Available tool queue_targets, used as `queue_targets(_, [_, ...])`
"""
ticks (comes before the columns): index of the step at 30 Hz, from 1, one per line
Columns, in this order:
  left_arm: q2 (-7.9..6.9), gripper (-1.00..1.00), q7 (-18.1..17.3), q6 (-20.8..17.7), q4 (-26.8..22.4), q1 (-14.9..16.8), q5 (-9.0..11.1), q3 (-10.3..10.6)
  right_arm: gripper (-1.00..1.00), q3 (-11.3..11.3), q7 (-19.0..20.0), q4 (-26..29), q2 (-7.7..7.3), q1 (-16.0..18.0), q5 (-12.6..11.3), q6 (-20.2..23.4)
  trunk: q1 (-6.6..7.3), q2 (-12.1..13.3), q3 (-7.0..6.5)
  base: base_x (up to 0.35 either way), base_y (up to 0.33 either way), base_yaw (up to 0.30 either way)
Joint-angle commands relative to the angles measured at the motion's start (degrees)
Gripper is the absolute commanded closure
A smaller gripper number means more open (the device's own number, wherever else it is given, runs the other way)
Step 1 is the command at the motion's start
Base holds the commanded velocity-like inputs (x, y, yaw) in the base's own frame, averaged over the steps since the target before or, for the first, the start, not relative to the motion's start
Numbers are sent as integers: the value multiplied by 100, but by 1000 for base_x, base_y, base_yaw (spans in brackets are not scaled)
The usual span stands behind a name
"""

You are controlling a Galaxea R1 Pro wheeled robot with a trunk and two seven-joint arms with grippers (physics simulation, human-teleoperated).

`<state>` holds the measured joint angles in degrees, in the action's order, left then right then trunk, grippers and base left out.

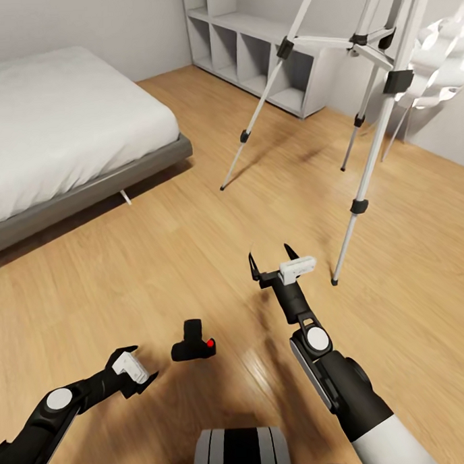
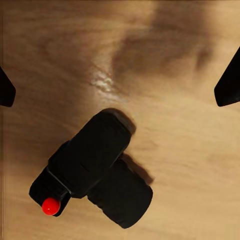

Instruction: Attach the digital camera to the camera tripod in the bedroom.

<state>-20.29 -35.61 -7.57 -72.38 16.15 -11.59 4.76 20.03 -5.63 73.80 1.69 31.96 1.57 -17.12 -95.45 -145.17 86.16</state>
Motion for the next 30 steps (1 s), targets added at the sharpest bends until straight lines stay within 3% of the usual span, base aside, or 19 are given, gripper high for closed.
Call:
queue_targets(1, [-4, -100, -27, -32, -17, 2, -19, 5, -100, 13, -44, -1, -2, 4, 18, -11, -1, -3, 26, 0, 0, 0])
queue_targets(12, [-25, -100, -60, -34, -259, 1, -19, 4, -100, 26, -44, -5, -2, 4, 19, -11, -30, -18, 270, 0, 0, 0])
queue_targets(18, [-20, -100, -59, -242, -749, -4, -17, 7, -100, 29, -44, -6, -2, 4, 19, -11, -30, -18, 270, 0, 0, 0])
queue_targets(22, [-20, -100, -58, -520, -865, -6, -12, -28, -100, 29, -44, -6, -2, 4, 19, -11, -30, -18, 270, 0, 0, 0])
queue_targets(30, [37, -100, -35, -694, -1118, -7, -10, -27, -100, 32, -44, -6, -2, 4, 19, -11, -30, -18, 270, 0, 0, 0])
